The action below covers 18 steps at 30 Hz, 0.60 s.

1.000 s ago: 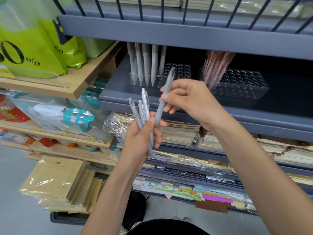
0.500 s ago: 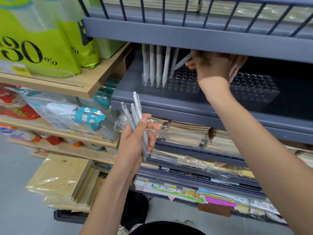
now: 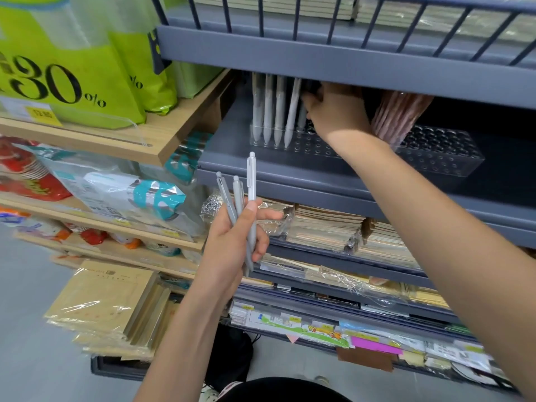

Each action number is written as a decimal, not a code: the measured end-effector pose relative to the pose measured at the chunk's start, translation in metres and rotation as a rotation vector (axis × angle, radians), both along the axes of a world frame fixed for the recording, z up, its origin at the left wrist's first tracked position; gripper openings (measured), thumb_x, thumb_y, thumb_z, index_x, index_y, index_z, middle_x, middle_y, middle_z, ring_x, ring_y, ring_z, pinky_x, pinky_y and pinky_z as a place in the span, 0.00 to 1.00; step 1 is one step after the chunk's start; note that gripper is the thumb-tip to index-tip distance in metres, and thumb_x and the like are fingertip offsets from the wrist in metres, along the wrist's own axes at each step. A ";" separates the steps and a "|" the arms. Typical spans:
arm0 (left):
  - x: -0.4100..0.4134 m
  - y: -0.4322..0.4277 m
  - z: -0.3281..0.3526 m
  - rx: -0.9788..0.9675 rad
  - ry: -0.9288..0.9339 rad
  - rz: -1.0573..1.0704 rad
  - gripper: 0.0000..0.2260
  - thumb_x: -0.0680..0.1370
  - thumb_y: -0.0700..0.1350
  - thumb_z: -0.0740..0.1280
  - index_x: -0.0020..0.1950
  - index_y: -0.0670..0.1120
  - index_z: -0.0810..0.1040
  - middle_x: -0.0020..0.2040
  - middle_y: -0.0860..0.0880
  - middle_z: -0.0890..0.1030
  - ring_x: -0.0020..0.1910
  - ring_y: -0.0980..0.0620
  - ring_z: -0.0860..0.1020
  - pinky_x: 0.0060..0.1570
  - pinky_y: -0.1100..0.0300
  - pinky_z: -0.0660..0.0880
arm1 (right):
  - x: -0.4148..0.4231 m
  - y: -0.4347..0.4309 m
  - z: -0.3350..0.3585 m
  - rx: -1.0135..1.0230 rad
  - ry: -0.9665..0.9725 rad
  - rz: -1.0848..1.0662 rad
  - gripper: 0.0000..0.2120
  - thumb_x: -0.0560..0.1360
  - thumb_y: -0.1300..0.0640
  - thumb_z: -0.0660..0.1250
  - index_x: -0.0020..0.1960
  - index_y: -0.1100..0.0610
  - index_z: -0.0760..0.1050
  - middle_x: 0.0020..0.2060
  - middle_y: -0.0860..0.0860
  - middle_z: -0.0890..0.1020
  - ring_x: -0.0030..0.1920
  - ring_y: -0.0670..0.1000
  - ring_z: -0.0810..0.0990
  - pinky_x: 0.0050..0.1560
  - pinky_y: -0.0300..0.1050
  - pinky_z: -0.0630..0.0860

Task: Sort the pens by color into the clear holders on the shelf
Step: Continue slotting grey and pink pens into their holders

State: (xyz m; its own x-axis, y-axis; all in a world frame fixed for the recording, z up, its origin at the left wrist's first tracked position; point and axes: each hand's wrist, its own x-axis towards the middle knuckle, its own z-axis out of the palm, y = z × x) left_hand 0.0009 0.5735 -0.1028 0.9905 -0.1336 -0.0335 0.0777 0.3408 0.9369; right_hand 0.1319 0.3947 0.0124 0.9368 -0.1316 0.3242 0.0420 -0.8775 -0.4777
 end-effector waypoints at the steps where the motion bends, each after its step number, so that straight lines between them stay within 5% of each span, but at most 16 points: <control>1: 0.000 0.000 0.000 0.002 0.001 0.000 0.19 0.81 0.51 0.62 0.64 0.38 0.69 0.48 0.44 0.86 0.24 0.54 0.71 0.23 0.63 0.68 | 0.000 0.000 0.000 0.020 0.006 -0.006 0.19 0.81 0.50 0.57 0.67 0.59 0.70 0.62 0.58 0.77 0.63 0.59 0.76 0.65 0.53 0.70; 12: -0.001 -0.004 -0.002 0.036 -0.024 -0.026 0.19 0.79 0.55 0.64 0.64 0.43 0.74 0.51 0.45 0.86 0.25 0.54 0.73 0.24 0.63 0.70 | -0.002 -0.012 -0.007 0.194 -0.006 -0.081 0.20 0.78 0.44 0.62 0.56 0.60 0.77 0.51 0.55 0.83 0.53 0.58 0.81 0.57 0.50 0.76; 15: -0.001 -0.006 -0.001 0.064 -0.060 -0.047 0.19 0.80 0.56 0.63 0.64 0.43 0.74 0.54 0.45 0.86 0.25 0.54 0.73 0.24 0.63 0.71 | -0.028 -0.013 -0.016 0.493 -0.095 0.028 0.09 0.76 0.51 0.66 0.45 0.57 0.76 0.45 0.53 0.85 0.43 0.55 0.84 0.47 0.53 0.80; 18: -0.001 -0.012 0.000 0.096 -0.099 -0.074 0.16 0.83 0.53 0.62 0.61 0.41 0.70 0.54 0.45 0.86 0.24 0.54 0.72 0.24 0.63 0.70 | -0.065 -0.013 -0.027 0.709 0.035 0.281 0.02 0.75 0.54 0.69 0.46 0.52 0.80 0.38 0.50 0.86 0.33 0.46 0.80 0.32 0.42 0.77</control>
State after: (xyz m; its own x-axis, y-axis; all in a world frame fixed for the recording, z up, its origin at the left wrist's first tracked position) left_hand 0.0003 0.5611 -0.1031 0.9772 -0.2070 0.0475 0.0051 0.2464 0.9691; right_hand 0.0673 0.3820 -0.0149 0.9741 -0.0521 0.2202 0.1927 -0.3184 -0.9281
